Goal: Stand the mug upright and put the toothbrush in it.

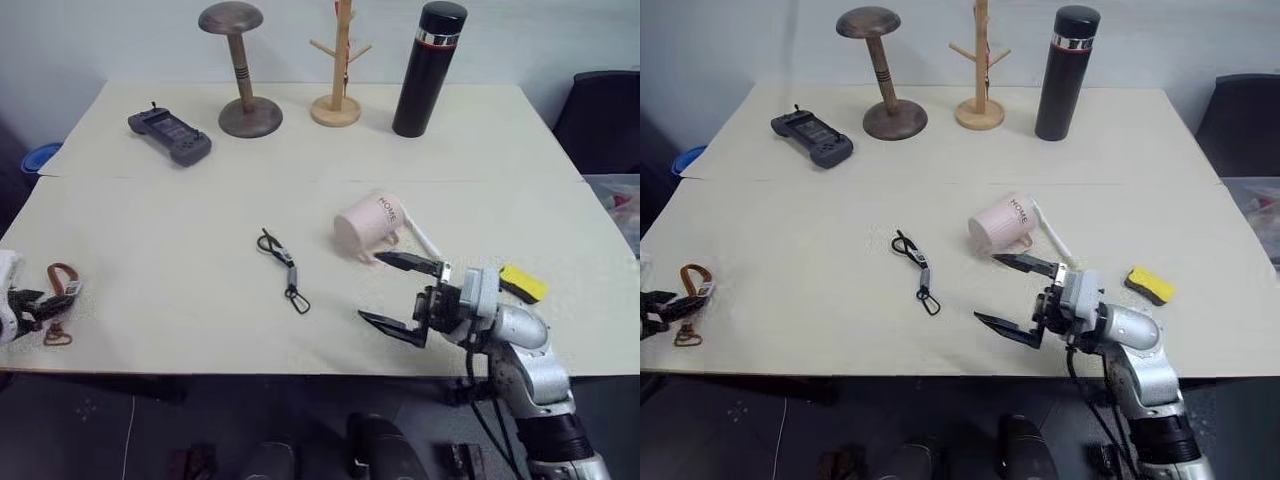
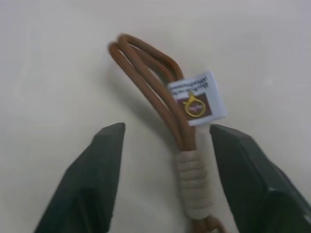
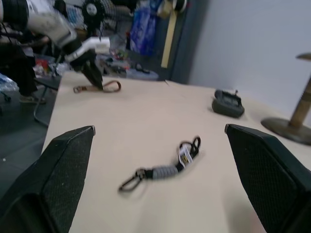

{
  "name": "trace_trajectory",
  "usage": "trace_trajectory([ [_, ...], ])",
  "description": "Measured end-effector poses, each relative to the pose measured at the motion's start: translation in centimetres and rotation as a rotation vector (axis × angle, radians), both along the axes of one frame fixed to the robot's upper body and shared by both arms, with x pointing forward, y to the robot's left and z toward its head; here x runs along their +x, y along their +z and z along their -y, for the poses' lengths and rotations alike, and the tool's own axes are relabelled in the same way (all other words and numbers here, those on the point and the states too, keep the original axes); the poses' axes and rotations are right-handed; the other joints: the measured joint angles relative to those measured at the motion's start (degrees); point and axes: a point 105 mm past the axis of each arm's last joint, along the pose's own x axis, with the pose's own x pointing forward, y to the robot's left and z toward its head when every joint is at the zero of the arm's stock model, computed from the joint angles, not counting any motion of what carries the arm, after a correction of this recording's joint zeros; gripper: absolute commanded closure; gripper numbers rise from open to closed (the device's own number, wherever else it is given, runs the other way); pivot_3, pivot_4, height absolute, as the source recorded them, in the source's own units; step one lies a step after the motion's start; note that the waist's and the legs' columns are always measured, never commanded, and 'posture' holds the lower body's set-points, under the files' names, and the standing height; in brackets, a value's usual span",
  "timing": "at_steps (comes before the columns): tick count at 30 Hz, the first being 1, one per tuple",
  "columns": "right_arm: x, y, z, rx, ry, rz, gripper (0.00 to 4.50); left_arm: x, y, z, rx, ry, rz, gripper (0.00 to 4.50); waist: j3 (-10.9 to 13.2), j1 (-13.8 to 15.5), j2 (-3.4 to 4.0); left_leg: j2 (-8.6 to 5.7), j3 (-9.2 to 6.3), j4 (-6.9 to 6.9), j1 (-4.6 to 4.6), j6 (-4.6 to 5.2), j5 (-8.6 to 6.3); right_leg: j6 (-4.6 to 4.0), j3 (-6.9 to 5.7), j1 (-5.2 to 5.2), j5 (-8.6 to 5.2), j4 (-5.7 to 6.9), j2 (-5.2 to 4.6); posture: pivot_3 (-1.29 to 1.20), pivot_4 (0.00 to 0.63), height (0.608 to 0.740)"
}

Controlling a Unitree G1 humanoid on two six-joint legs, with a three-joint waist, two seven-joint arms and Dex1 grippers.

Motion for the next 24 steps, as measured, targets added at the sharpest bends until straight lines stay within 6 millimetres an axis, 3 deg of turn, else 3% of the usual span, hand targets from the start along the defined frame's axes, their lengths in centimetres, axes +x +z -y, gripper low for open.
trace_trajectory([
  [3, -0.1, 0.2, 2.5, -0.063, -0.066, 0.006, 0.00, 1.2, 3.3, 3.5, -0.037, -0.186, 0.080, 0.85, 0.00, 0.25, 0.00, 0.00, -0.01, 0.04, -0.03, 0.05, -0.01, 0.01, -0.01, 0.03, 0.00, -0.03, -0.05, 0.00, 0.150, 0.740],
  [5, -0.5, -0.1, 3.6, -0.096, -0.091, -0.001, 0.00, 1.4, 4.3, 6.0, -0.034, -0.310, 0.091, 0.68, 0.01, 0.16, 0.02, 0.00, 0.00, 0.03, -0.01, 0.06, -0.02, 0.01, 0.01, 0.04, 0.01, -0.03, -0.05, 0.00, 0.150, 0.740],
  [6, -0.9, -0.6, 4.7, -0.114, -0.123, -0.023, 0.00, 1.4, 4.5, 8.3, -0.025, -0.419, 0.087, 0.50, 0.03, 0.20, 0.07, 0.01, -0.01, -0.01, -0.01, 0.06, -0.02, 0.01, 0.01, 0.04, 0.00, -0.05, -0.05, 0.00, 0.150, 0.740],
  [8, -1.3, -1.3, 6.1, -0.136, -0.171, -0.060, 0.00, 1.0, 3.7, 11.4, -0.048, -0.554, 0.067, 0.02, 0.08, 0.19, 0.19, 0.01, 0.04, -0.05, 0.00, 0.09, -0.03, 0.01, 0.06, 0.04, 0.01, -0.08, -0.05, 0.00, 0.150, 0.740],
  [12, -1.8, -1.7, 8.5, -0.125, -0.300, -0.087, 0.00, 0.1, -0.4, 19.3, -0.203, -0.794, 0.020, 0.02, 0.10, 0.01, 0.22, 0.02, 0.17, 0.00, 0.14, 0.08, -0.03, 0.03, 0.19, 0.07, 0.02, -0.06, -0.02, 0.00, 0.150, 0.740],
  [15, -2.4, -1.8, 9.1, -0.126, -0.349, -0.092, 0.00, 1.3, -2.2, 24.5, -0.316, -0.805, 0.050, 0.02, 0.14, 0.37, 0.16, 0.02, 0.16, 0.18, 0.17, 0.06, -0.01, 0.05, 0.19, 0.12, 0.03, 0.02, 0.01, 0.00, 0.150, 0.740],
  [19, -3.3, -1.3, 8.4, -0.111, -0.370, -0.073, 0.00, 3.4, -2.1, 29.4, -0.375, -0.755, 0.027, 0.02, 0.16, 0.58, 0.04, 0.01, 0.14, 0.25, 0.16, 0.04, -0.01, 0.08, 0.20, 0.12, 0.04, 0.09, 0.02, 0.00, 0.150, 0.740],
  [22, -3.6, -1.1, 7.9, -0.094, -0.379, -0.075, 0.00, 5.0, -1.4, 32.6, -0.390, -0.707, 0.020, 0.02, 0.16, 0.50, 0.04, -0.01, 0.15, 0.25, 0.16, 0.04, -0.01, 0.10, 0.21, 0.12, 0.06, 0.19, 0.03, 0.00, 0.150, 0.740],
  [24, -3.7, -1.0, 7.7, -0.091, -0.382, -0.071, 0.00, 5.6, -1.9, 33.6, -0.345, -0.688, -0.006, 0.02, 0.14, 0.10, 0.02, 0.00, 0.15, 0.21, 0.20, 0.01, -0.01, 0.10, 0.24, 0.11, 0.06, 0.18, 0.08, 0.00, 0.150, 0.740],
])
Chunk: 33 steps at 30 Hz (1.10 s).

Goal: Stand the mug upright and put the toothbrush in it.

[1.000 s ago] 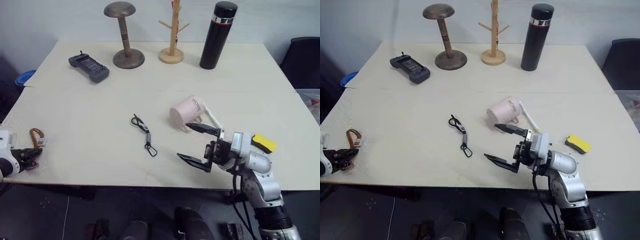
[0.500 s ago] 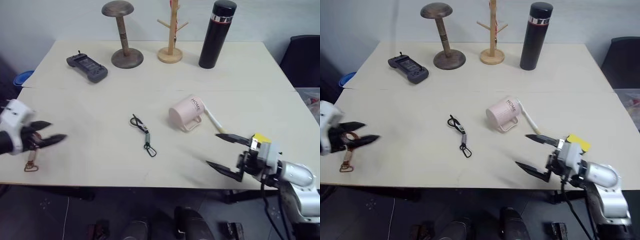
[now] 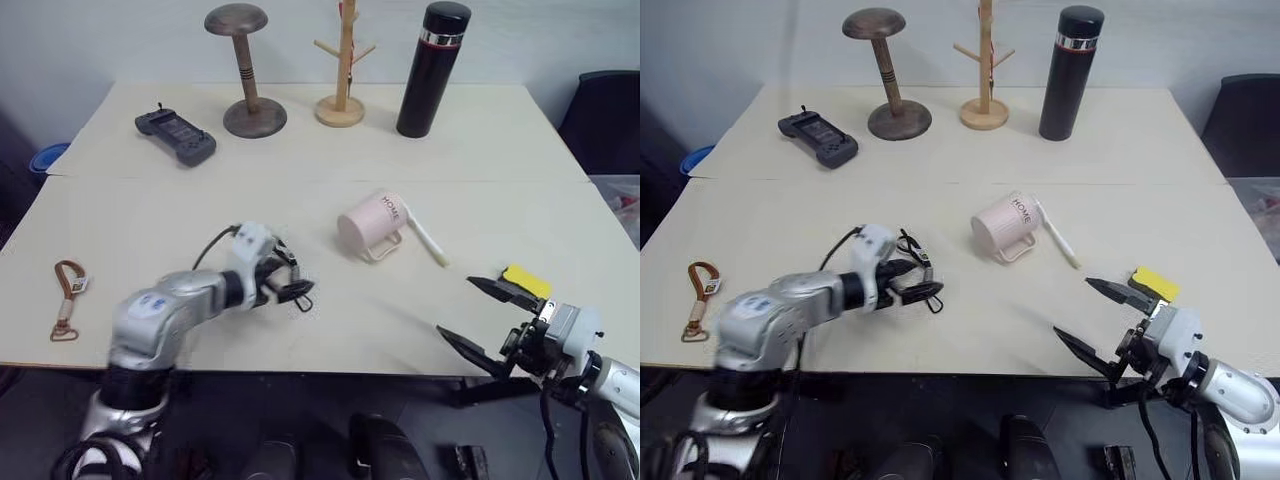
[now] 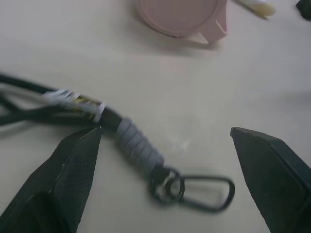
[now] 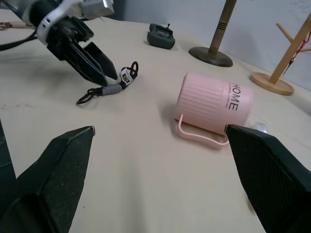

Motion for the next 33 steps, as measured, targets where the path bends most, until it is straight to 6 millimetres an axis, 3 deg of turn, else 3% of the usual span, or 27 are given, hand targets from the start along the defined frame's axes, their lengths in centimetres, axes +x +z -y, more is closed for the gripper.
trace_trajectory([
  [2, 0.0, -0.1, 0.0, 0.003, -0.008, -0.007, 0.00, 0.6, -0.6, 0.6, 0.038, 0.026, -0.014, 0.02, 0.00, -0.06, 0.00, 0.00, -0.02, -0.03, 0.08, -0.05, 0.01, 0.00, 0.09, -0.01, 0.00, -0.08, 0.07, 0.00, 0.150, 0.740],
  [7, 0.1, 0.3, -0.3, 0.013, -0.008, 0.002, 0.00, 1.4, -1.0, 1.1, 0.151, 0.026, 0.024, 1.41, -0.05, 0.22, 0.08, -0.02, -0.03, 0.01, 0.23, -0.11, 0.04, 0.00, 0.12, 0.12, -0.01, -0.09, 0.04, 0.00, 0.150, 0.740],
  [15, 0.8, 0.7, -1.3, 0.037, 0.027, 0.022, 0.00, 2.6, -1.0, -1.8, 0.121, 0.071, 0.052, 3.78, -0.07, -0.09, 0.11, 0.02, -0.03, -0.02, 0.24, -0.17, 0.06, -0.03, 0.10, 0.07, -0.02, -0.08, 0.07, 0.00, 0.150, 0.740],
  [17, 1.1, 0.9, -1.8, 0.047, 0.053, 0.032, 0.00, 3.1, -0.8, -4.7, 0.091, 0.152, 0.070, 4.29, -0.06, -0.59, 0.09, 0.04, -0.02, -0.04, 0.23, -0.20, 0.06, -0.04, 0.12, 0.01, -0.02, -0.07, 0.10, 0.00, 0.150, 0.740],
  [22, 2.1, 1.3, -3.1, 0.087, 0.108, 0.041, 0.00, 3.5, 1.1, -15.9, 0.148, 0.490, 0.203, 4.36, 0.02, -0.54, -0.03, 0.06, -0.07, -0.07, 0.13, -0.23, 0.08, -0.07, 0.07, -0.08, -0.04, -0.08, 0.11, 0.00, 0.150, 0.740],
  [24, 2.3, 1.7, -4.0, 0.107, 0.146, 0.055, 0.00, 2.4, 2.7, -21.1, 0.196, 0.646, 0.242, 4.36, 0.03, -0.37, -0.04, 0.05, -0.10, -0.11, 0.10, -0.22, 0.07, -0.07, 0.04, -0.09, -0.04, -0.14, 0.10, 0.00, 0.150, 0.740],
  [28, 2.6, 2.0, -5.7, 0.147, 0.211, 0.063, 0.00, -0.8, 3.9, -28.4, 0.293, 0.866, 0.245, 4.36, 0.03, 0.04, -0.04, 0.02, -0.10, -0.21, 0.08, -0.15, 0.04, -0.07, 0.04, -0.08, -0.04, -0.21, 0.07, 0.00, 0.150, 0.740],
  [29, 2.7, 2.1, -6.2, 0.156, 0.228, 0.065, 0.00, -1.6, 3.7, -29.7, 0.302, 0.904, 0.229, 4.36, 0.03, 0.20, -0.04, 0.00, -0.13, -0.21, 0.07, -0.13, 0.04, -0.07, 0.01, -0.06, -0.04, -0.21, 0.04, 0.00, 0.150, 0.740],
  [33, 3.1, 1.8, -7.3, 0.168, 0.273, 0.046, 0.00, -3.2, 1.6, -31.4, 0.312, 0.909, 0.181, 3.08, 0.03, 0.92, -0.07, -0.05, -0.21, -0.15, 0.02, -0.08, 0.03, -0.06, -0.10, 0.00, -0.04, -0.24, -0.04, 0.00, 0.150, 0.740],
])
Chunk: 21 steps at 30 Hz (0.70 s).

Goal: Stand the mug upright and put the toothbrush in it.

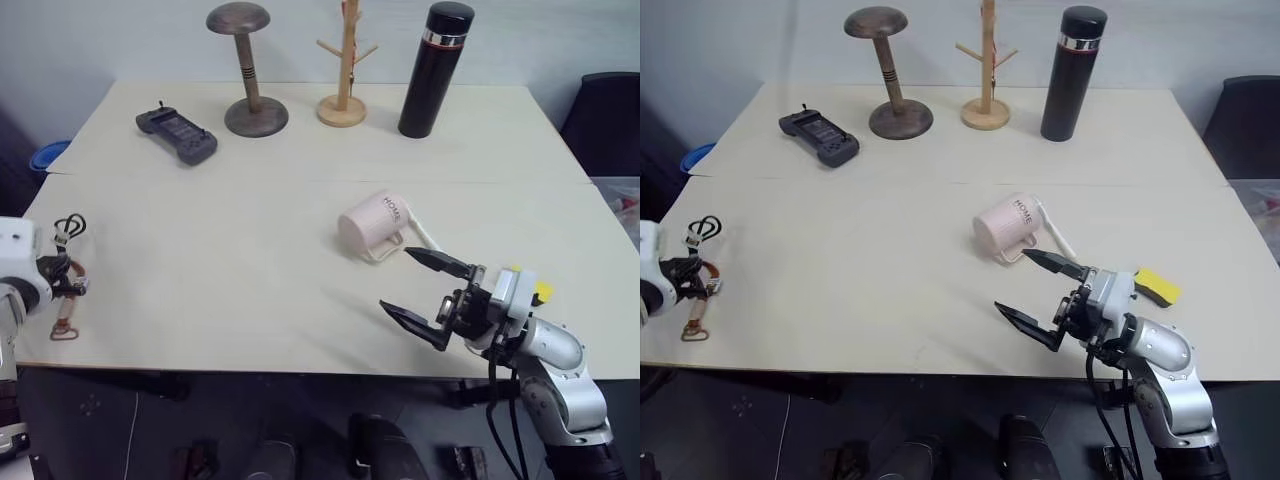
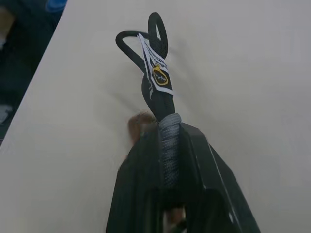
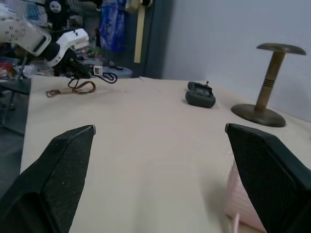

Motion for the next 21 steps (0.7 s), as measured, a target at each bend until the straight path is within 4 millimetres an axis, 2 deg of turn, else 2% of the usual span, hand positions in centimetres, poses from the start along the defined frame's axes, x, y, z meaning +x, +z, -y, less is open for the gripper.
trace_trajectory([
  [3, 0.2, -0.1, 0.0, -0.001, -0.001, -0.010, 0.00, -0.1, -0.4, 0.5, -0.020, -0.071, -0.002, 2.14, 0.00, 0.28, -0.07, 0.02, -0.05, 0.01, -0.05, 0.00, 0.00, 0.00, -0.05, -0.01, 0.00, 0.00, 0.00, 0.00, 0.150, 0.740],
  [6, 0.7, -0.5, 0.7, -0.016, -0.027, -0.038, 0.00, -0.3, 0.1, 0.1, -0.004, -0.105, 0.002, 1.25, 0.00, -0.15, -0.08, 0.02, -0.05, -0.01, -0.04, 0.00, -0.01, 0.00, -0.05, -0.02, 0.00, 0.00, 0.01, 0.00, 0.150, 0.740],
  [8, 0.6, -0.9, 2.1, -0.042, -0.056, -0.082, 0.00, -0.8, 0.9, -0.7, 0.016, -0.120, -0.010, 1.25, 0.00, -0.41, -0.08, 0.03, -0.05, -0.07, -0.06, 0.01, -0.01, 0.00, -0.05, -0.04, 0.00, 0.01, 0.01, 0.00, 0.150, 0.740],
  [11, -0.1, -1.7, 4.9, -0.093, -0.130, -0.130, 0.00, -2.7, 1.8, -2.6, 0.051, -0.154, -0.044, 1.25, 0.00, -0.86, -0.07, 0.04, -0.03, -0.24, -0.05, 0.03, -0.01, 0.00, -0.04, -0.04, 0.00, -0.06, 0.02, 0.00, 0.150, 0.740],
  [12, -0.5, -2.2, 5.9, -0.108, -0.164, -0.152, 0.00, -3.3, 2.0, -2.4, 0.077, -0.233, -0.045, 0.89, 0.00, -0.97, -0.07, 0.05, 0.02, -0.31, -0.02, 0.03, -0.02, 0.00, -0.02, -0.04, 0.00, -0.09, 0.02, 0.00, 0.150, 0.740],
  [15, -1.5, -3.8, 8.1, -0.135, -0.254, -0.223, 0.00, -4.5, 2.4, 0.3, 0.138, -0.552, -0.007, 0.05, 0.01, -0.88, -0.07, 0.06, 0.08, -0.37, 0.02, 0.05, -0.01, -0.02, 0.00, -0.01, -0.01, -0.40, 0.00, 0.00, 0.150, 0.740],
  [18, -1.6, -5.0, 9.1, -0.140, -0.318, -0.295, 0.00, -4.9, 2.8, 4.3, 0.124, -0.826, 0.133, 0.02, 0.01, -0.80, -0.06, 0.05, 0.12, -0.35, 0.11, 0.12, 0.03, 0.01, 0.01, 0.11, 0.01, -0.32, -0.07, 0.00, 0.150, 0.740],
  [21, -1.2, -5.3, 8.3, -0.155, -0.350, -0.426, 0.00, -5.1, 3.2, 7.9, 0.045, -0.981, 0.216, 0.02, 0.05, -0.86, 0.01, 0.06, 0.13, -0.33, 0.11, 0.12, 0.03, 0.01, 0.09, 0.06, 0.01, -0.18, -0.07, 0.00, 0.150, 0.740],
])
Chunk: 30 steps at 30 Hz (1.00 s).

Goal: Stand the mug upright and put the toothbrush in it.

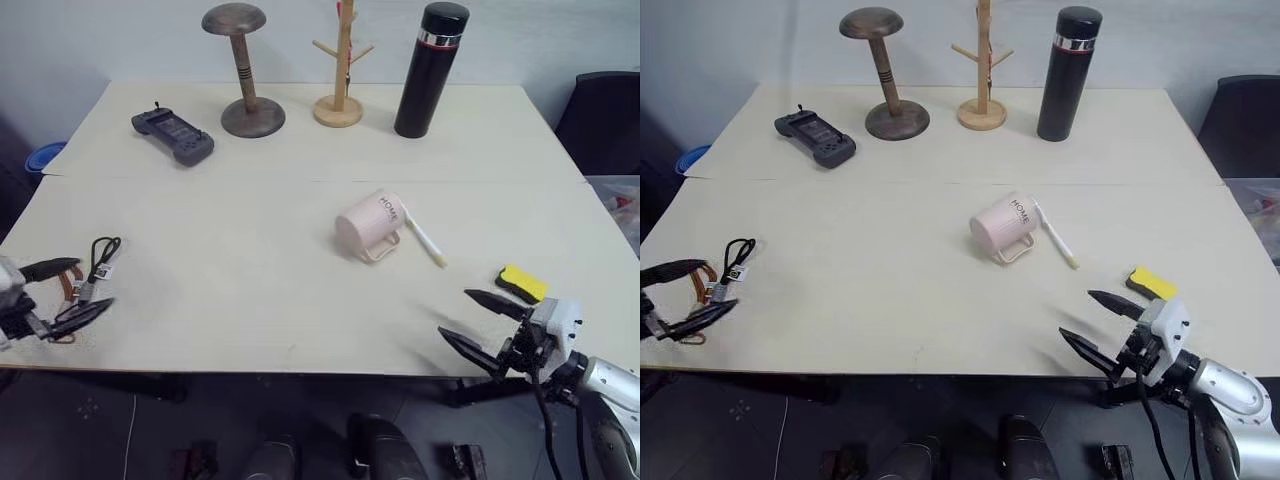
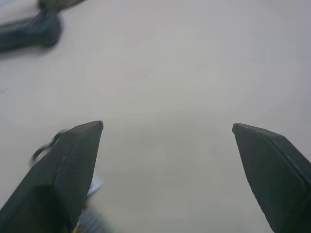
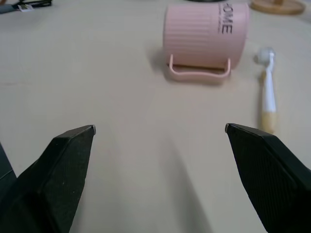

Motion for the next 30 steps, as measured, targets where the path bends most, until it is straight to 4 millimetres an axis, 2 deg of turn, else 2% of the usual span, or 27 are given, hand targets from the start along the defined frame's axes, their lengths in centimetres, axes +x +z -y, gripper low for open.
trace_trajectory([
  [4, 3.1, 2.7, -2.8, 0.045, -0.113, -0.116, 0.00, -0.8, 0.0, 4.7, -0.037, -0.164, -0.007, 0.02, 0.02, -1.40, 0.05, 0.06, 0.05, -0.03, 0.01, -0.03, -0.01, -0.02, 0.10, -0.08, -0.01, 0.03, 0.08, 0.00, 0.150, 0.740],
  [7, 5.5, 3.6, -4.6, 0.082, -0.210, -0.210, 0.00, -0.8, -0.7, 6.9, -0.072, -0.213, -0.011, 0.02, 0.02, -1.39, 0.04, 0.08, 0.02, -0.12, -0.04, -0.11, 0.03, -0.08, 0.05, -0.23, -0.05, 0.05, 0.12, 0.00, 0.150, 0.740],
  [10, 6.8, 2.8, -6.3, 0.141, -0.261, -0.347, 0.00, -0.5, -0.9, 7.5, -0.090, -0.215, 0.000, 0.02, 0.01, -1.11, 0.01, 0.06, -0.01, -0.15, -0.25, -0.13, 0.05, -0.14, 0.00, -0.44, -0.08, 0.15, 0.11, 0.00, 0.150, 0.740],
  [14, 9.7, 1.9, -7.0, 0.254, -0.422, -0.516, 0.00, 0.0, -0.1, 9.5, -0.100, -0.257, 0.063, 0.02, -0.03, -1.18, 0.02, -0.07, 0.01, 0.43, -1.05, -0.08, 0.06, -0.01, 0.02, -1.08, 0.00, 0.52, 0.07, 0.00, 0.150, 0.740],
  [20, 13.0, 2.8, -8.1, 0.387, -0.533, -0.601, 0.00, -0.4, -0.7, 11.6, -0.143, -0.282, 0.071, 0.02, -0.10, -1.78, 0.09, -0.06, 0.05, 0.49, -1.03, -0.08, 0.05, 0.00, 0.00, -1.08, 0.00, 0.56, 0.09, 0.00, 0.150, 0.740],
  [24, 14.3, 2.3, -8.8, 0.383, -0.566, -0.624, 0.93, -0.5, -1.6, 12.0, -0.167, -0.277, 0.049, 0.00, -0.31, -2.35, -0.02, -0.06, 0.07, 0.51, -0.92, -0.08, 0.05, -0.01, 0.05, -0.99, 0.00, 0.57, 0.09, 0.00, 0.150, 0.740],
  [30, 15.1, 1.6, -10.4, 0.274, -0.544, -0.618, 3.07, -0.3, -0.7, 12.0, -0.200, -0.249, 0.078, 0.00, -0.52, -4.00, -0.14, 0.03, 0.09, 0.44, -0.86, -0.10, 0.05, -0.03, 0.08, -1.00, -0.01, 0.68, 0.17, 0.00, 0.150, 0.740],
])
